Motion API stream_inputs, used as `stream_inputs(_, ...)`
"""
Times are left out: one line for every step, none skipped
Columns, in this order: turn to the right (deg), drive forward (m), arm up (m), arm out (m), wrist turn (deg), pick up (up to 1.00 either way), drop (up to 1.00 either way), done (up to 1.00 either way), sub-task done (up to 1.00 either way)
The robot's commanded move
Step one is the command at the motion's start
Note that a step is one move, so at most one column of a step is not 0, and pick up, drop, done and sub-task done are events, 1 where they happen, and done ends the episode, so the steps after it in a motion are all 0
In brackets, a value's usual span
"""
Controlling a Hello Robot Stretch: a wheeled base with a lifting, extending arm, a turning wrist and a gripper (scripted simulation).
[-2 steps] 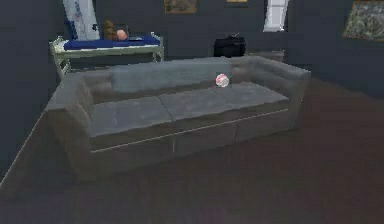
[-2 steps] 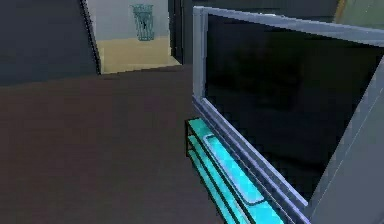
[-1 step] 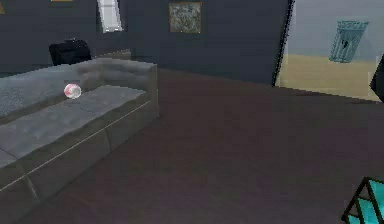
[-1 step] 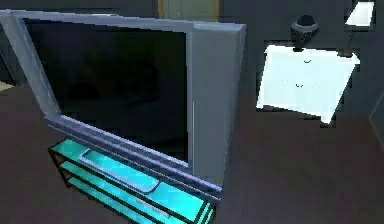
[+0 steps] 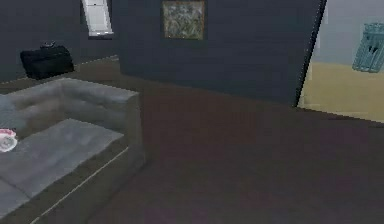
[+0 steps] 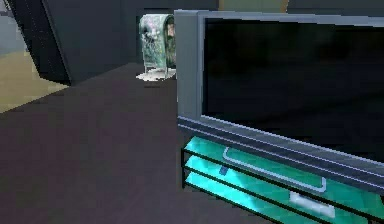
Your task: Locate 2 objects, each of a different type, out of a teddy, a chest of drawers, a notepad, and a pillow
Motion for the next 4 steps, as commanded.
stream_inputs(3.0,0.0,0.0,0.0,0.0,0.0,0.0,0.0,0.0)
stream_inputs(0.0,1.0,0.0,0.0,0.0,0.0,0.0,0.0,0.0)
stream_inputs(0.0,0.35,0.0,0.0,0.0,0.0,0.0,0.0,0.0)
stream_inputs(-6.0,0.0,0.0,0.0,0.0,0.0,0.0,0.0,0.0)
